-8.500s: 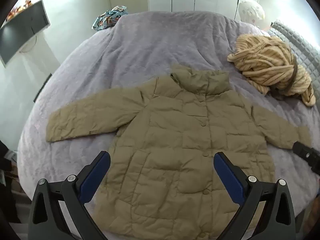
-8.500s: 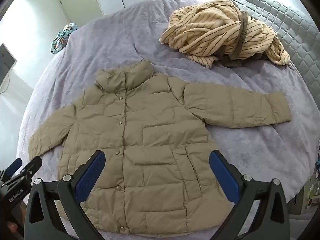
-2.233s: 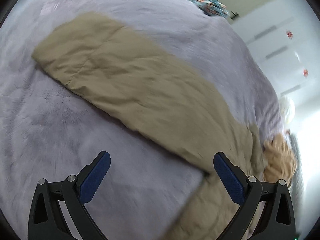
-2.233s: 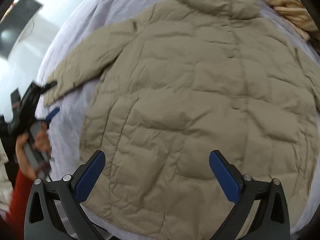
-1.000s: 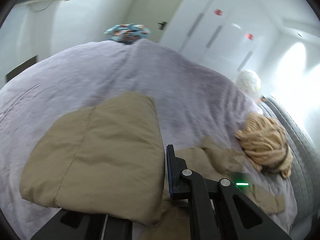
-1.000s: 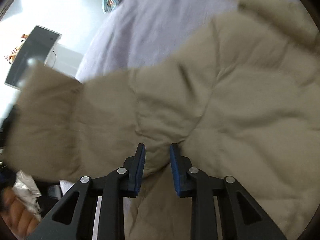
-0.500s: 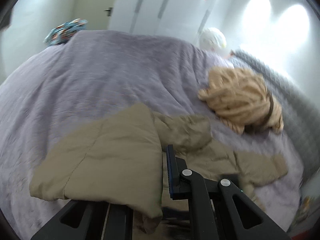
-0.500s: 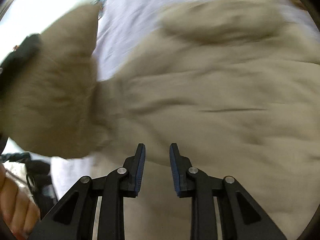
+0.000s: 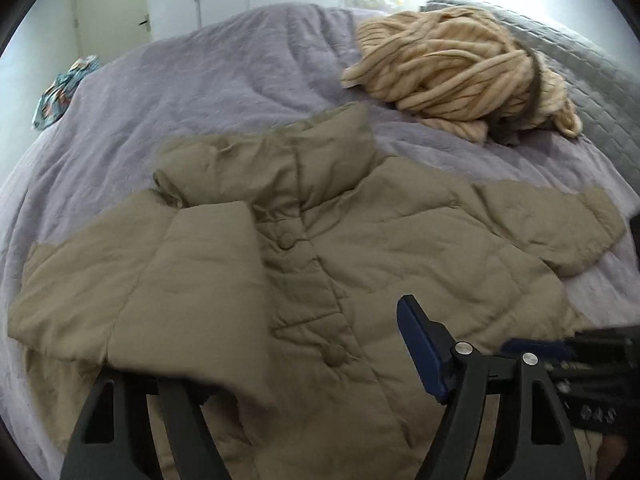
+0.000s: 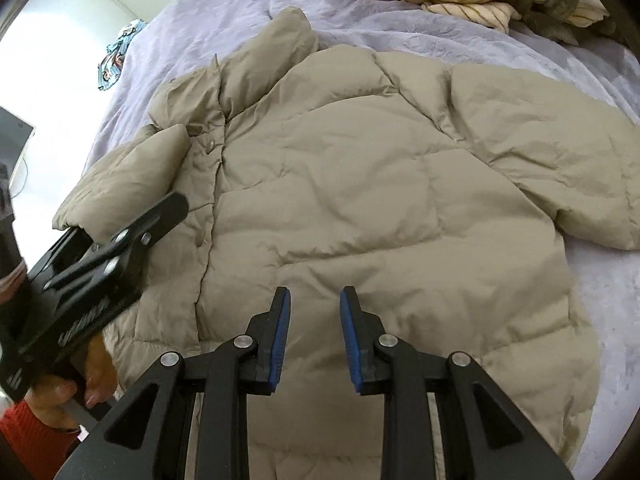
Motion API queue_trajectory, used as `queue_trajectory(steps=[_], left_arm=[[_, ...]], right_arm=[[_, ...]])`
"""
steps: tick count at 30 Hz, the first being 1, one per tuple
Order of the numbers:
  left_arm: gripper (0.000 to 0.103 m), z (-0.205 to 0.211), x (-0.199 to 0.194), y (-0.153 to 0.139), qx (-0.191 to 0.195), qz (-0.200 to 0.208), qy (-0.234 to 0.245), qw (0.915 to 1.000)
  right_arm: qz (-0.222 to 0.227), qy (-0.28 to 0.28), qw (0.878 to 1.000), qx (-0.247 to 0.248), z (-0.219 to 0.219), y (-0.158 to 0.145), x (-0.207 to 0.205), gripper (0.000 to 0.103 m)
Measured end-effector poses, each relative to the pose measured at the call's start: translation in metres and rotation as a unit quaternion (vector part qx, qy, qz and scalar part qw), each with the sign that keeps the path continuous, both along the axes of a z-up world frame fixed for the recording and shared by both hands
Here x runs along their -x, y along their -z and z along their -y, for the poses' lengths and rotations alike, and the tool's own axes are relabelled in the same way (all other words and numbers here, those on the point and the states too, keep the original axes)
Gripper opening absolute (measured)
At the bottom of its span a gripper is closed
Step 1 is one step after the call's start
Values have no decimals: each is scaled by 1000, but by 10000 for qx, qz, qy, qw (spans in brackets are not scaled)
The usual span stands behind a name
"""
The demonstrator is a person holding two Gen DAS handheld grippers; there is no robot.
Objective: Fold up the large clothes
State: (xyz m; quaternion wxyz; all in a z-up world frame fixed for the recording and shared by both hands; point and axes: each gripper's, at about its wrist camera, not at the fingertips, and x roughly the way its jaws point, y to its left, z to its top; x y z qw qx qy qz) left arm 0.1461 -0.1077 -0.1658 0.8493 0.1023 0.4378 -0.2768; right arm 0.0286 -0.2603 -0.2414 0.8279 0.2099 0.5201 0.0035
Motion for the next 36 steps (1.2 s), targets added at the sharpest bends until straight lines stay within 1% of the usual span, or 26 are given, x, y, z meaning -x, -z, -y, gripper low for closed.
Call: queue_trajectory(steps=[1,2,3,5,7,8,10,11,12,14,16,17,19,20,21,23,25,26,27,28,29,31,33,35,36], left_arm=[[77,-2,2,-2,-41,-37,53,10000],[77,-8,7,-7,-63,-31,60,10000],[77,-15,10,-12,-36,-3,31,10000],[77,-36,14,-25,44,66,-103,9999],[77,-69,17,-36,94,158,-447,9988],[77,-84,15,-39,98,183,-641,9977],[77,-120,13,-43,41,242,-1172,9928],[77,-136,11,-40,-24,243,-1399,9899],[77,-149,7,-37,-85,219,-1592,9870],[77,-174,-3,-25,-149,35,-1916,9814],[77,-193,-13,-7,-269,-56,-2186,9754],[77,-202,-18,7,-421,-126,-2342,9712],[77,-213,-25,26,-421,-323,-2526,9661],[77,-222,-29,37,-354,-444,-2675,9619],[77,-226,-30,42,-312,-484,-2760,9594],[77,-232,-34,47,-256,-474,-2843,9572],[77,-235,-35,51,-241,-475,-2856,9569],[77,-236,-37,52,-218,-485,-2847,9571],[77,-237,-37,53,-208,-484,-2832,9576],[78,-236,-37,52,-205,-480,-2809,9583],[79,-237,-38,52,-186,-479,-2767,9596],[79,-236,-40,47,-198,-500,-2741,9602],[79,-236,-42,40,-283,-491,-2732,9603],[79,-241,-38,29,-424,-416,-2741,9599],[79,-243,-38,25,-430,-420,-2752,9595]], right_arm=[[9,-11,10000,35,-3,-3,-2,38],[27,-24,10000,67,0,-4,2,42],[82,-55,9999,113,0,-8,4,48],[247,-160,9993,232,-1,-23,13,55],[527,-379,9970,430,-17,-40,10,66],[653,-489,9954,512,-24,-47,10,69],[986,-863,9887,733,-48,-65,8,80],[1087,-1037,9850,845,-60,-70,5,80],[1189,-1259,9797,1006,-76,-75,1,80],[1352,-1740,9642,1477,-113,-78,-7,80],[1300,-2221,9421,2152,-154,-69,-17,80],[1283,-2358,9325,2414,-169,-63,-21,80],[1369,-2527,9129,2898,-194,-49,-33,80],[1452,-2513,9072,3046,-199,-45,-38,79],[1540,-2440,9063,3087,-201,-43,-44,80],[1514,-2027,9191,3022,-191,-40,-61,79],[1269,-1328,9448,2714,-166,-39,-76,80],[1097,-886,9603,2409,-144,-38,-81,80],[908,-422,9732,2069,-121,-35,-84,80],[748,-102,9809,1790,-103,-32,-84,80],[559,184,9893,1337,-81,-25,-83,80],[304,482,9955,757,-56,-13,-76,80],[188,728,9949,676,-40,-9,-64,80],[219,982,9941,392,-21,-12,-53,80],[211,1132,9932,195,-11,-12,-47,80]])
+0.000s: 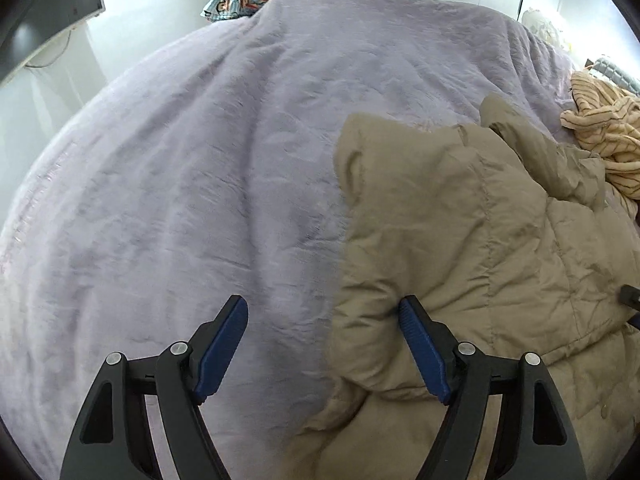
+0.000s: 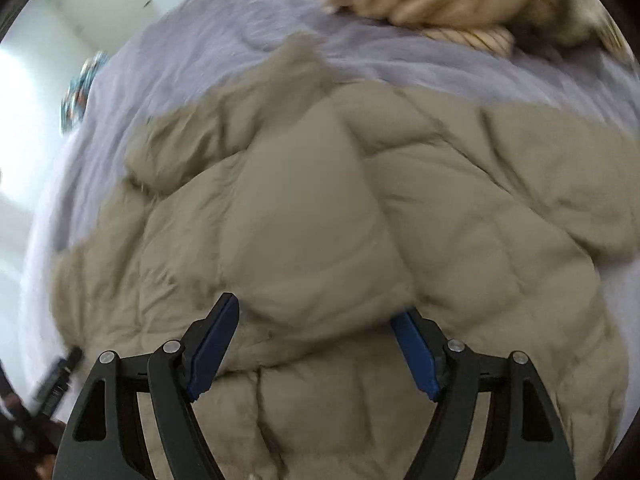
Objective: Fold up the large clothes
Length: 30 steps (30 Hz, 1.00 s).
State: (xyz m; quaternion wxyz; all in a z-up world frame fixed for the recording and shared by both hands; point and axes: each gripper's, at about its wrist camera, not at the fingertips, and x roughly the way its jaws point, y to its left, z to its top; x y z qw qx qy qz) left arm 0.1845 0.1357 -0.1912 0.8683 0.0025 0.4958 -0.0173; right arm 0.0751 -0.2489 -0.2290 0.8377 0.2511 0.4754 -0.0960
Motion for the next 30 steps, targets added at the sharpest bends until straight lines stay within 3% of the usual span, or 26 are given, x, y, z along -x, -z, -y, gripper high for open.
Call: queue_trajectory(steps=[3,5,6,9,11,14,16,18,20,27,30], left_arm=[[78,-11,-2,-19,138,122,-93,9998],[64,-12,-10,-31,222,238,-44,9995],[64,-10,-18,-36,275,259,22,9993],[63,6,-40,-42,393,394,221,9982],[63,23,-53,-33,340,369,354,9981],[64,37,-67,-3,20,78,323,9994],[64,35,-71,14,103,-43,208,9997],[64,34,-73,22,270,-95,160,9995],[66,37,-73,27,189,-103,175,9996],[66,40,-72,20,38,-145,161,9998],[66,41,-67,5,-49,-126,145,9998]], right_arm=[[241,307,9987,-337,22,-11,14,79],[466,208,9983,-279,24,-23,17,59],[513,72,9984,-216,21,-29,15,45],[623,-378,9973,-46,12,-38,-7,35],[619,-523,9967,-22,8,-36,-21,34],[221,-521,9984,-46,11,-10,-32,34],[-151,-446,9989,-55,15,17,-29,29],[-129,-472,9988,-46,17,31,-21,25],[17,-540,9985,89,14,32,-17,25],[-140,-436,9980,429,13,13,-7,29],[-207,-324,9992,115,31,8,11,29]])
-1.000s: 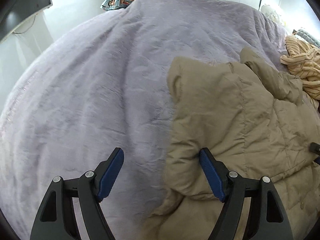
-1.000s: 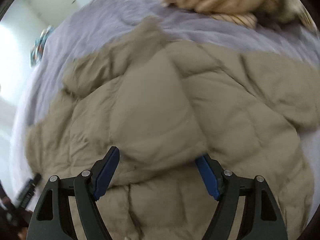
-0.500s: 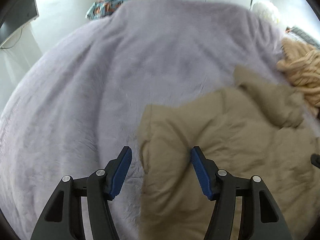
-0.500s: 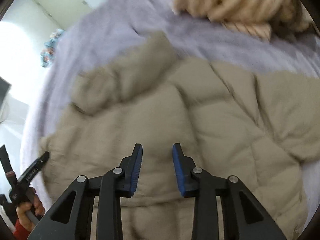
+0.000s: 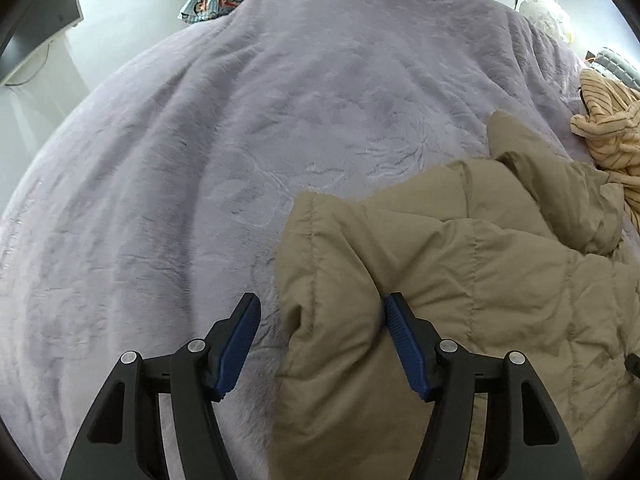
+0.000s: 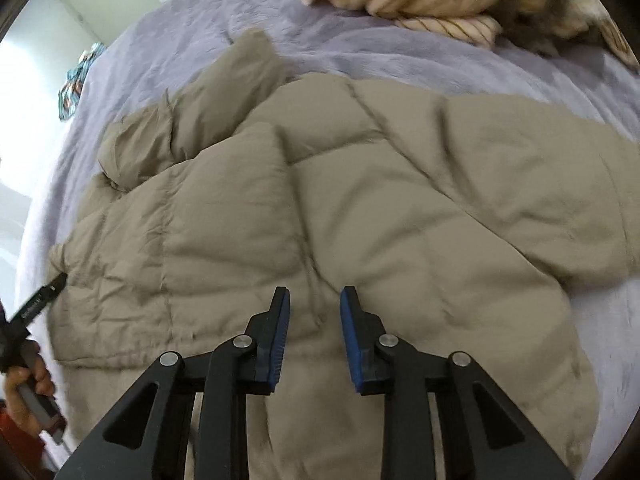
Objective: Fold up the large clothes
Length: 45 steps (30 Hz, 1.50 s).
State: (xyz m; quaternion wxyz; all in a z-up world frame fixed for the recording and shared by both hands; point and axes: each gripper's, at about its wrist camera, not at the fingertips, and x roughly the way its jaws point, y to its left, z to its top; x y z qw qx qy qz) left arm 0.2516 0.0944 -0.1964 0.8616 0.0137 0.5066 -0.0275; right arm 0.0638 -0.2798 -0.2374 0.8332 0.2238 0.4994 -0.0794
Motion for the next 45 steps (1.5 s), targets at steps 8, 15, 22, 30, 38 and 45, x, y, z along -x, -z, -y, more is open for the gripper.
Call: queue_trajectory(steps=[8,15,22,30,38,45], left_arm=[[66,24,54,-35,110,-117,394,9991],[66,76,109,-50,323,-403,846,9951],[66,130,150,-61,343,-513,1247,9903],[80,181,176,-61,342,-684,1690,9826],[101,217,194,-61,312,-690,1817,9804],[101,254,203,-61,249,-698,1931,9784]], right_arm=[[-86,344,9979,-549,36,-4,49,51],[-146,665,9929,-979,55,-4,90,70],[-159,1102,9855,-1280,82,0,142,80],[-80,1522,9762,-1542,117,10,185,81],[42,1830,9678,-1730,152,18,210,90],[354,1924,9614,-1932,186,19,222,103]])
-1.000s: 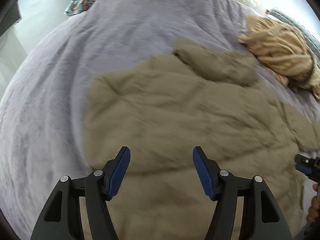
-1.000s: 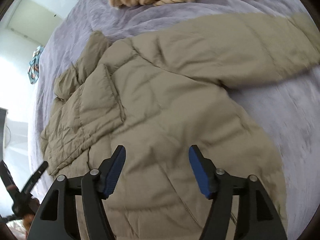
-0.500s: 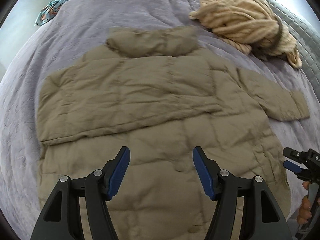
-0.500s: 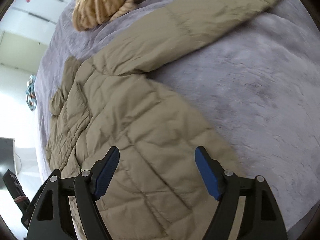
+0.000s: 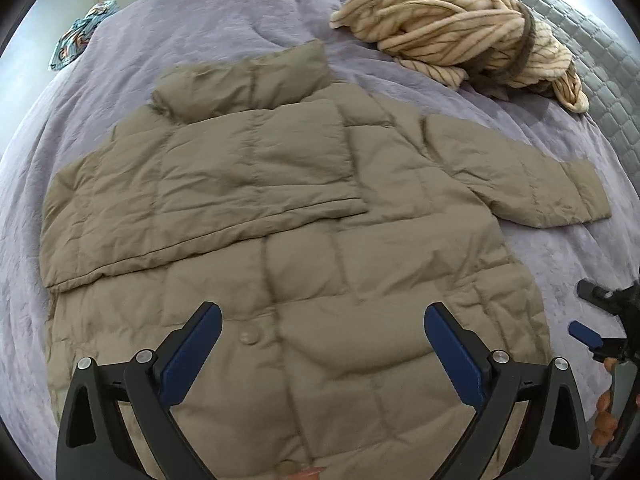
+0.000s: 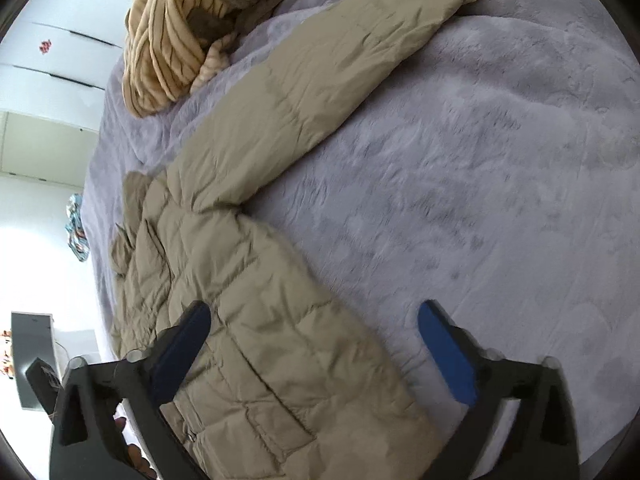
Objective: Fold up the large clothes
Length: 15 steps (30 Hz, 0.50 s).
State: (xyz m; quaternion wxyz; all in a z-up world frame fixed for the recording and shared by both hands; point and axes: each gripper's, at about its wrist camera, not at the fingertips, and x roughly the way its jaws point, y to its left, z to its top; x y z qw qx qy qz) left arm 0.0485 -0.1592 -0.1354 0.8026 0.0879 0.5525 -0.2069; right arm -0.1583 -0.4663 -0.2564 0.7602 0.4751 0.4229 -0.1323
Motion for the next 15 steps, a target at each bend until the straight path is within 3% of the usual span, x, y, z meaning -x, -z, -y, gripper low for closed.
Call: queue_trajectory(steps=[3,7,12,15], left_arm=[[101,17,5,2,-61,20,118,9999],[101,37,10,4,-67,-34,223,9997],[101,54,10,8,-303,88,112,9994],[101,61,9,14,-375,45,104,9992]], right_arm=[[147,109,9998,27,16,0,3,103],[472,656,9967,102,44,1,14,103],[124,889,9960,38,88,9,8,103],[309,1042,9939,-166,121,13,2,103]])
